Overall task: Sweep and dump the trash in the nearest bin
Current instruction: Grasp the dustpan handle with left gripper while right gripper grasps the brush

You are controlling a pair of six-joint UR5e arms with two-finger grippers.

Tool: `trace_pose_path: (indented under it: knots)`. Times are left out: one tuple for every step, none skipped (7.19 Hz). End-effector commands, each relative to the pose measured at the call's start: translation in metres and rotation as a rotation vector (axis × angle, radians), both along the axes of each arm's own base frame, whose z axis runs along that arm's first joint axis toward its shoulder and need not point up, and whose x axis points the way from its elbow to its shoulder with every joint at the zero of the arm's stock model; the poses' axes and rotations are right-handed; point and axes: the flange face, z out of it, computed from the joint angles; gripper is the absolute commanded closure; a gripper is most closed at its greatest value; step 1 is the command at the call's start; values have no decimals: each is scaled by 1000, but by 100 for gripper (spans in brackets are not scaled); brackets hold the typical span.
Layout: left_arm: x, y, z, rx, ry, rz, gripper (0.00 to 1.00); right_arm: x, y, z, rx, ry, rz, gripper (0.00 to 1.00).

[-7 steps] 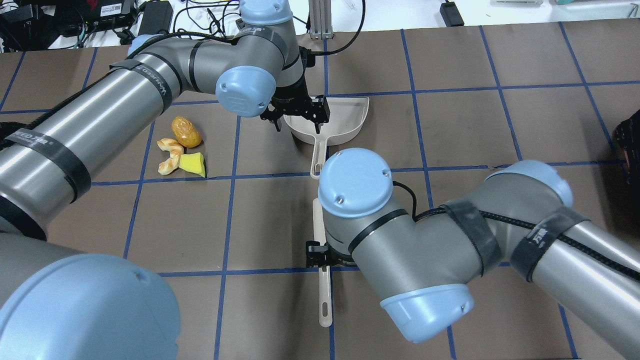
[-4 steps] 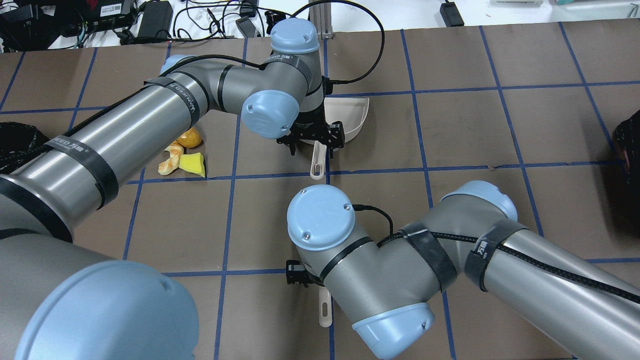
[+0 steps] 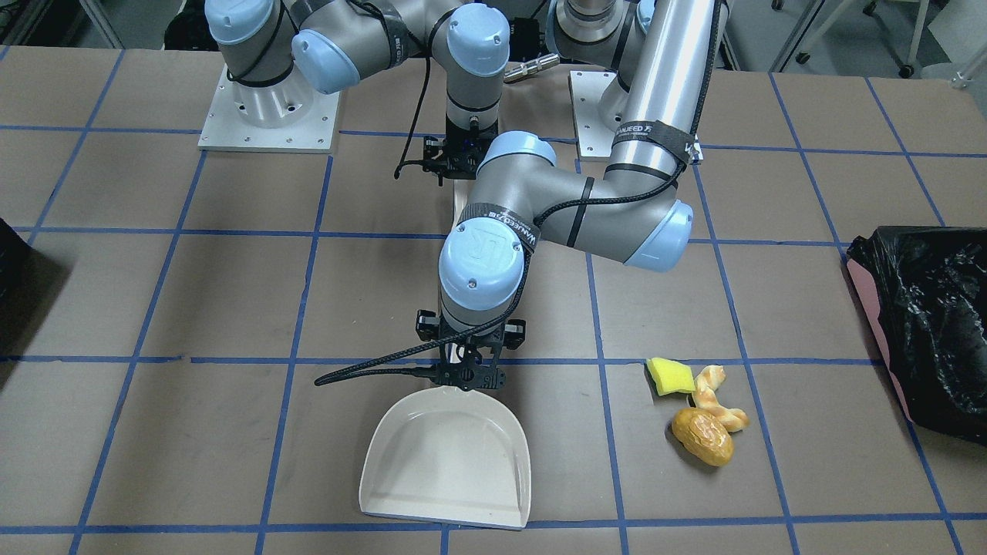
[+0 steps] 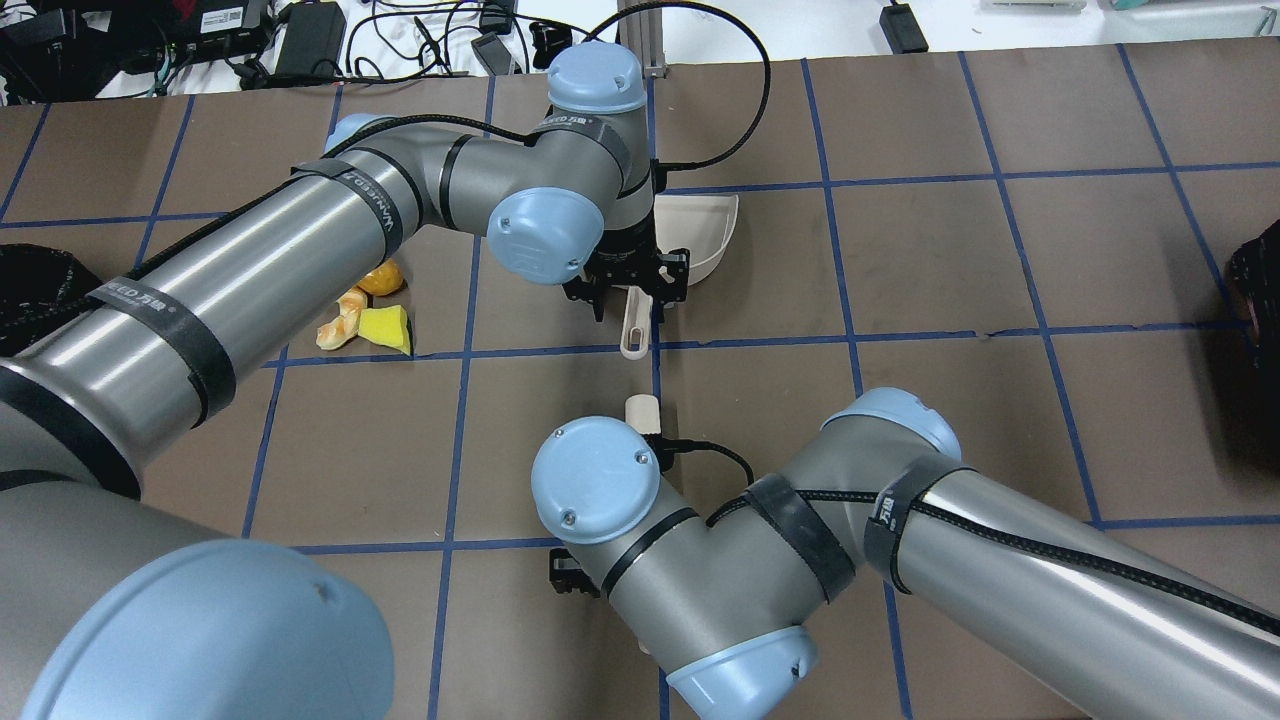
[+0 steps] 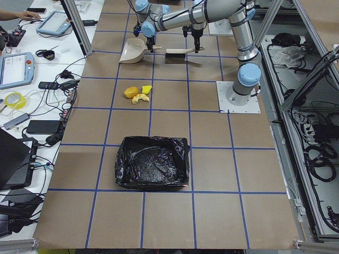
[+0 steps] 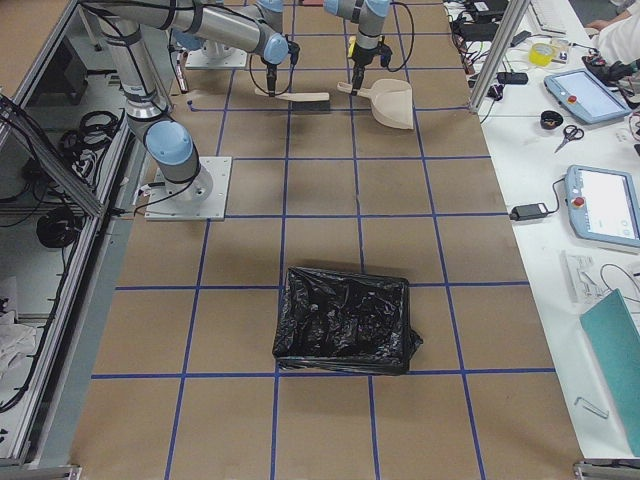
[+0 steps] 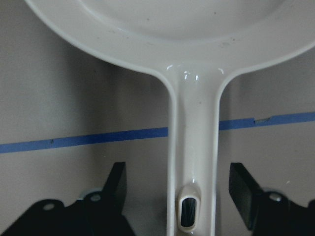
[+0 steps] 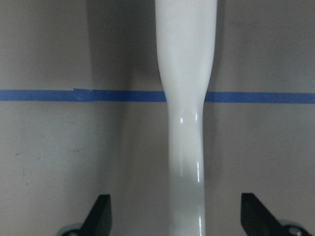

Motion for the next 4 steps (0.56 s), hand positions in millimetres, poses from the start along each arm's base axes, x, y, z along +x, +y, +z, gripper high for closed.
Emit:
trace_pose_path:
  knots:
    - [1, 2, -4, 10, -3, 27, 20, -3, 6, -15, 10, 11, 5, 10]
    - [1, 2, -5, 9, -4, 23, 23, -4, 7, -15, 10, 12, -15, 15]
    - [1, 2, -6, 10, -4, 20, 26, -3, 6, -14, 6, 11, -55, 22]
    - [1, 2, -6, 11, -3, 24, 45, -3, 6, -14, 6, 11, -54, 23]
